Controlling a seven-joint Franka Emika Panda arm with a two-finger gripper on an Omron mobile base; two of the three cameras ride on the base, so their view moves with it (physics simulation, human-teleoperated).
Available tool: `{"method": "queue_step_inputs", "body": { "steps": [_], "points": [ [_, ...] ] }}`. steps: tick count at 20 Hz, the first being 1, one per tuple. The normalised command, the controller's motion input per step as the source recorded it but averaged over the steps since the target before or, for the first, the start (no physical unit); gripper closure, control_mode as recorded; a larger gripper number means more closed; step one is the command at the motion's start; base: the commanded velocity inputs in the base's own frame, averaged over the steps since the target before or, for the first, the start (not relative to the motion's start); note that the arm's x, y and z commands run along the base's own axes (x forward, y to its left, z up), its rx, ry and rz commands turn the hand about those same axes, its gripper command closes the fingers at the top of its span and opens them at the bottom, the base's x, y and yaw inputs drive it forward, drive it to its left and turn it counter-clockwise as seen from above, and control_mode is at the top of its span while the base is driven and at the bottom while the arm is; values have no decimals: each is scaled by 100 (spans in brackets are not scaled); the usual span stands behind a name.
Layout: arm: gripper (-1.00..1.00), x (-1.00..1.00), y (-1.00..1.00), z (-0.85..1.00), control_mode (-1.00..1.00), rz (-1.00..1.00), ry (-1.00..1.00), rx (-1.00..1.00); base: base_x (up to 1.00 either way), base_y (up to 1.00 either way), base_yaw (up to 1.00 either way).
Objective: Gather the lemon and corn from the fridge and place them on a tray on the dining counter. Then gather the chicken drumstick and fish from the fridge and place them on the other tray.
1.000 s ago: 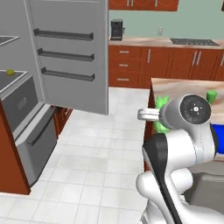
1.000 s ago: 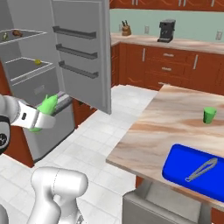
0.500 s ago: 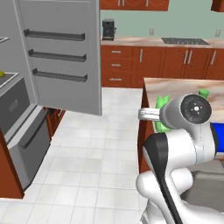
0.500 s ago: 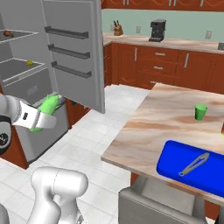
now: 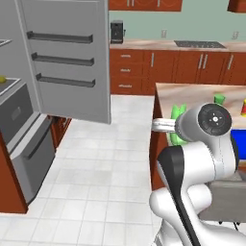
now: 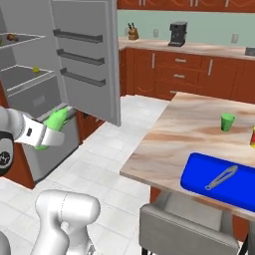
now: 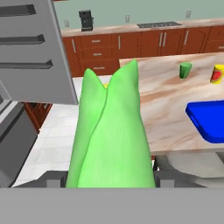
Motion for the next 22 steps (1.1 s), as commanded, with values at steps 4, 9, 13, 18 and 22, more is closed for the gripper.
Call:
{"method": "queue_step_inputs", "body": {
  "steps": [4,9,13,18,22],
  "points": [
    [100,0,0,0,100,0,0,0,-51,11,-1],
    [100,0,0,0,100,0,0,0,-66,-45,-12],
    [100,0,0,0,100,0,0,0,-44,-61,-14],
    [100,0,0,0,100,0,0,0,-4,-55,-15],
    [100,0,0,0,100,0,0,0,10,-62,-14]
  ]
}}
